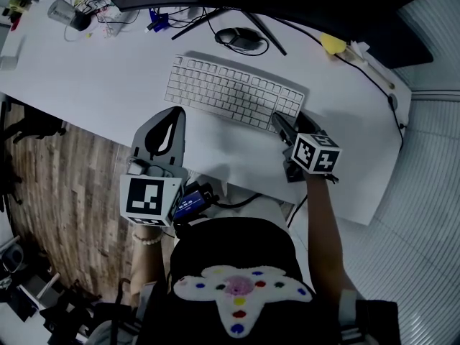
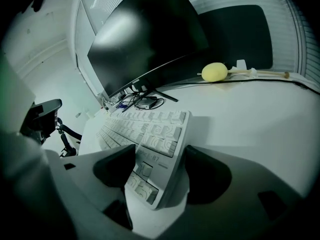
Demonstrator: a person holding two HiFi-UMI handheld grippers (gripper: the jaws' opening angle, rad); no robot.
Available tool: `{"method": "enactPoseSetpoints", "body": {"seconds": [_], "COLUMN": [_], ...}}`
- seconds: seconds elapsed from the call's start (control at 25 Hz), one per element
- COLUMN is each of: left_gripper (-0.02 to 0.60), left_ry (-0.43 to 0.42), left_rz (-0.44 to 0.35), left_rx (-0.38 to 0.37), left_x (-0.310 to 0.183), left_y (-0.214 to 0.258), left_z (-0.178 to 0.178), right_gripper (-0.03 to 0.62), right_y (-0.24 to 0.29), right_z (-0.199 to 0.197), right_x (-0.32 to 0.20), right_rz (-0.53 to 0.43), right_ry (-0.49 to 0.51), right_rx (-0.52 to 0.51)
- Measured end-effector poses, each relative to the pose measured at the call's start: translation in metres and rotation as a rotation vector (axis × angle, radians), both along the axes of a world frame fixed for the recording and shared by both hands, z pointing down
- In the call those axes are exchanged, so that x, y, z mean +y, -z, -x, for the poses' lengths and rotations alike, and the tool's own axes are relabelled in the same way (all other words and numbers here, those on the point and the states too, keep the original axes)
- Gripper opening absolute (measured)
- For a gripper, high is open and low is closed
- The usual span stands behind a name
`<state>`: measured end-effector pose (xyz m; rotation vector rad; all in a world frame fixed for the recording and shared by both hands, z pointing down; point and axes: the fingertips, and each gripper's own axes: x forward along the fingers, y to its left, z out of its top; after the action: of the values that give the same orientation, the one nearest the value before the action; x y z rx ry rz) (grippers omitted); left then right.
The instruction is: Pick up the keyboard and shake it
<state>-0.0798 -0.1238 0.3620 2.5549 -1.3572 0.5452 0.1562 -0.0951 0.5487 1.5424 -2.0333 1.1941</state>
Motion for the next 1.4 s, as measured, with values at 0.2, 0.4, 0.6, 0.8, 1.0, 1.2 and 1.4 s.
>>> {"method": "enactPoseSetpoints", "body": {"seconds": [0.2,0.4,0.6,0.8,1.0,1.2,1.4], "left_gripper": [0.017,0.018,0.038,0.221,0.242,0.262,0.265], "left_ry": [-0.001,0.024,0.032,-0.025,-0.05,-0.097,-0.138], "left_rz": [0.008,0.073,0.208,0.343,0.476,0.607,0.673], "left_rx": [-0.003,0.028,0.097,0.105,0.126,0.174,0.29], "left_x": [-0.005,-0.017,-0.037,-0.062,-0.084,-0.089,-0.095], "left_y": [-0.004,-0.021,-0.057,-0.104,-0.147,-0.175,-0.179], "left_z": [0.005,0.021,0.04,0.052,0.057,0.056,0.049], "right_gripper": [0.296,0.288,0.288,0.288,0.288,0.288,0.288], "right_y": [0.002,0.01,0.02,0.026,0.033,0.038,0.038], "right_z": [-0.007,-0.006,-0.007,-0.006,-0.005,-0.005,-0.004], "right_x": [0.0,0.0,0.001,0.0,0.0,0.0,-0.001], "right_rz": [0.006,-0.011,-0.021,-0.017,-0.014,-0.012,-0.003], "right_ry": [-0.048,-0.072,-0.079,-0.095,-0.119,-0.132,-0.14], "right_rx": [-0.027,-0.015,0.011,0.03,0.045,0.06,0.067]}}
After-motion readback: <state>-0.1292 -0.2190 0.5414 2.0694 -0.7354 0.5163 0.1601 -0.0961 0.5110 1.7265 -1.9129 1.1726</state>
